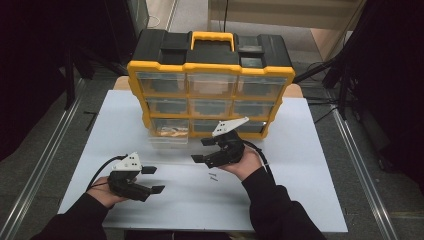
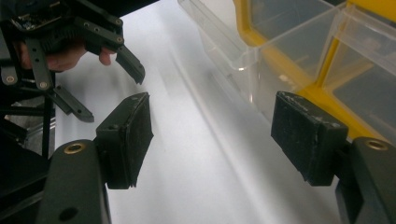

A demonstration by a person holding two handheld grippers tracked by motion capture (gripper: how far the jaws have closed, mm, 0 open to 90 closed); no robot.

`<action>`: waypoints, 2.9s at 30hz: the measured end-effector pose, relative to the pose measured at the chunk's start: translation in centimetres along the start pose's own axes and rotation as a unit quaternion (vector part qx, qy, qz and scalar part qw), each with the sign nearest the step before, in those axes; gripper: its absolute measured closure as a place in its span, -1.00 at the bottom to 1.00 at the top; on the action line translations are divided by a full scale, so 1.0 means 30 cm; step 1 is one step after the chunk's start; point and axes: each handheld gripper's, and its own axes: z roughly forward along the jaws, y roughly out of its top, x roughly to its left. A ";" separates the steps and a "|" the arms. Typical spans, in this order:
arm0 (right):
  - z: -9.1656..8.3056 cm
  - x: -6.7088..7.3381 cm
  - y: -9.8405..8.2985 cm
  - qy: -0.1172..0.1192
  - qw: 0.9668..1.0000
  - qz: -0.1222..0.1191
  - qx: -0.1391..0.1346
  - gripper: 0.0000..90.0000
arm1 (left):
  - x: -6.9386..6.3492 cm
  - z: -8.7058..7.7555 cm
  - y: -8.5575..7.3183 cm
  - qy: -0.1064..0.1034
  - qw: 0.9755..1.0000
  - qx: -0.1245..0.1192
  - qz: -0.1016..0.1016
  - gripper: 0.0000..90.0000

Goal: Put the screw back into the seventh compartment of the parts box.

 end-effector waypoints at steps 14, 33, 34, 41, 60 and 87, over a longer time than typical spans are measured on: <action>-0.028 0.005 -0.053 -0.009 1.000 -0.007 0.004 -0.33 | -0.001 0.000 0.001 0.001 1.000 -0.001 -0.001 -0.39; -0.069 0.018 -0.129 -0.021 1.000 -0.008 0.001 -0.34 | -0.002 -0.003 0.002 0.000 1.000 -0.002 -0.001 -0.39; -0.068 0.019 -0.135 -0.022 1.000 -0.009 0.002 -0.34 | -0.003 -0.002 0.001 0.002 1.000 -0.003 -0.001 -0.39; -0.071 0.022 -0.159 -0.028 1.000 -0.005 0.006 -0.33 | -0.002 -0.004 0.002 0.000 1.000 -0.002 0.000 -0.39; -0.030 0.044 -0.227 -0.033 0.999 0.001 0.030 -0.31 | -0.003 -0.003 0.001 0.002 1.000 -0.003 0.002 -0.39; 0.000 0.027 -0.274 -0.051 0.997 0.004 0.057 -0.18 | -0.003 -0.002 0.002 0.003 1.000 -0.003 0.001 -0.39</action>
